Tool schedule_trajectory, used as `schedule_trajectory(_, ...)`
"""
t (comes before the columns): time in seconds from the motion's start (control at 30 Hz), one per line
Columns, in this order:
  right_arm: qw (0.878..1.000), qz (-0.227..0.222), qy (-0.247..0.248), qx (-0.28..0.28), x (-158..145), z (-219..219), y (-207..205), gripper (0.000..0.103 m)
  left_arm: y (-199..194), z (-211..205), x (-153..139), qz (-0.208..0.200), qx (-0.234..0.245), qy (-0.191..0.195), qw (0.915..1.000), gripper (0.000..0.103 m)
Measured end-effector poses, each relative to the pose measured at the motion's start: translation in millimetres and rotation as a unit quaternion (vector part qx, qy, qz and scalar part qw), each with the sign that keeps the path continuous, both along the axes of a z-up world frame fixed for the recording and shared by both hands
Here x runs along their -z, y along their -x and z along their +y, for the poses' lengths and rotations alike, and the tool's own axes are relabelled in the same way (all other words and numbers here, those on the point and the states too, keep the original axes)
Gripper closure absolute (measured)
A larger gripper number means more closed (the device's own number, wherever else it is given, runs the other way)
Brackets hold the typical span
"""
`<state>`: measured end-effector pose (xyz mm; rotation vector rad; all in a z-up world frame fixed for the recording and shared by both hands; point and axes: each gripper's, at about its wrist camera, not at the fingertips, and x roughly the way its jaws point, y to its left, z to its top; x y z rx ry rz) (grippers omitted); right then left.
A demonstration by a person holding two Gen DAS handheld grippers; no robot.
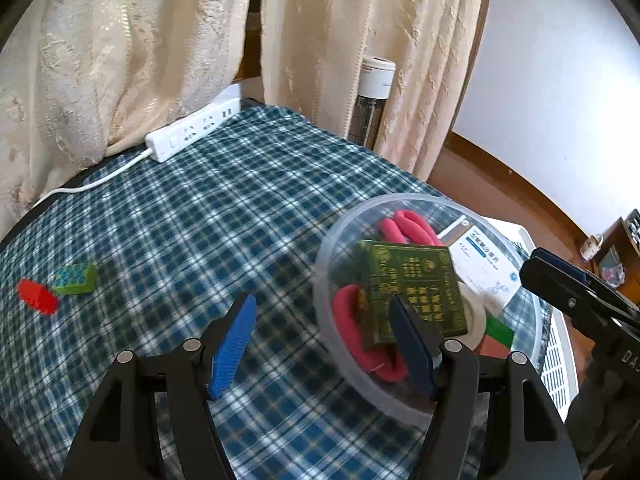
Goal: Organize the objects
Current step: 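Lower the olive box into the bowl and open the left gripper while the right releases the curler, then move both grippers away from the bowl toward the red brick and dotted block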
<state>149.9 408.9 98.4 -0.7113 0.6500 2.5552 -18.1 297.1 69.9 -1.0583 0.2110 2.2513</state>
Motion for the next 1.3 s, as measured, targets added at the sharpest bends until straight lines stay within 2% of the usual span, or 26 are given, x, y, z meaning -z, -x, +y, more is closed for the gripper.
schedule_trajectory(0.17, 1.0, 0.004, -0.002, -0.016, -4.5, -12.8, 9.6, 0.043, 8.4, -20.4, 0.7, 0.006, -0.028, 0.017, 0.9995, 0.033)
schedule_trajectory(0.67, 0.998, 0.003, -0.013, -0.066, -9.3, -51.6, 45.1, 0.04, 43.0, -105.8, 0.5, 0.015, -0.098, 0.029, 0.9946, 0.033)
schedule_trajectory(1.2, 0.994, -0.015, -0.017, -0.11, -5.1, -90.8, 89.4, 0.04, 98.5, -209.0, 3.5, 0.029, -0.195, 0.026, 0.98, 0.033)
schedule_trajectory(1.3, 0.993, -0.019, -0.017, -0.118, -3.6, -97.3, 97.5, 0.036, 106.9, -218.4, 10.2, 0.029, -0.201, 0.033, 0.9787, 0.033)
